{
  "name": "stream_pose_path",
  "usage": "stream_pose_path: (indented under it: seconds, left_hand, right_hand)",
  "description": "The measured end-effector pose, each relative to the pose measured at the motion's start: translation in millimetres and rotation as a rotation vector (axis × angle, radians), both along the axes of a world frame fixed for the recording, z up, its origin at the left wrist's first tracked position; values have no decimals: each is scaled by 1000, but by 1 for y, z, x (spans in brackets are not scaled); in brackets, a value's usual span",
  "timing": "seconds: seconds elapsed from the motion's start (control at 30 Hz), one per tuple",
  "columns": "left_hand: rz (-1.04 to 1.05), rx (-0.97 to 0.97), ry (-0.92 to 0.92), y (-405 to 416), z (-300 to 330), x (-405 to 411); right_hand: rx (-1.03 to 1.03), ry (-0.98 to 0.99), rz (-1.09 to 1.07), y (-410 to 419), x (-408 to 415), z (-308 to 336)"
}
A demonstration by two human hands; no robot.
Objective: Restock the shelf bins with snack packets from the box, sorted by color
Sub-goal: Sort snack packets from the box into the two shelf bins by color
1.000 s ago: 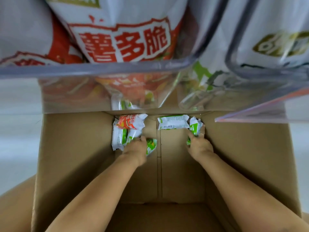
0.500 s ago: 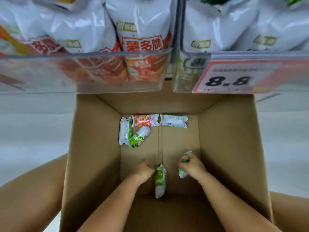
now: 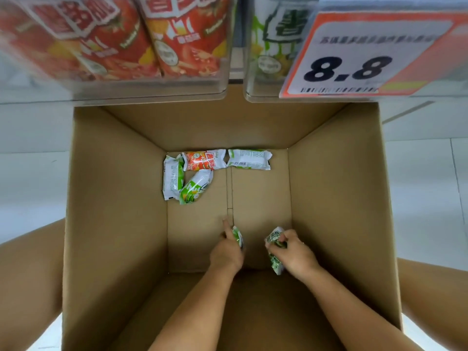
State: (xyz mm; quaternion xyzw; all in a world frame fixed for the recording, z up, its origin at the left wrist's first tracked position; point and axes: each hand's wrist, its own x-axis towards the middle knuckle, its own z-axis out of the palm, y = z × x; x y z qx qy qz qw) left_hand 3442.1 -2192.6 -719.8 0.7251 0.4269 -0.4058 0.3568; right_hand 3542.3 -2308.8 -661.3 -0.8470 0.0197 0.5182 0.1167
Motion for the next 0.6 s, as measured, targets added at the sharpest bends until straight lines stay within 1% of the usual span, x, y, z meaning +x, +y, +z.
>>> stream_pose_path:
  seconds: [0.07,0.1,0.2,0.3,0.37,0.43,0.53,0.6]
  left_hand:
    - [-69,82,29,-1,-1,1]
    - [-52,101,41,-1,-1,0]
    - [143,89,51,-1,2,-1]
    - [394,-6,-3,8,15,0]
    - [626,-99,-107,18,31,2]
    - [823,-156,-241,28,58,2]
    - [899,-162,-472,39,109,8]
    - [911,-230,-602,42,146,12]
  right_hand:
    - [-2,17,-8,2,-4,-1]
    - [5,32,-17,3,-5,0]
    - [36,13,-97,6,-5,6]
    - [72,-41,-273,9,-1,15]
    - [177,24,-500,14,3,22]
    - [294,121,-655,21,9,38]
    - [455,148,-740,34,20,67]
    - [563,139,-729,41,28,93]
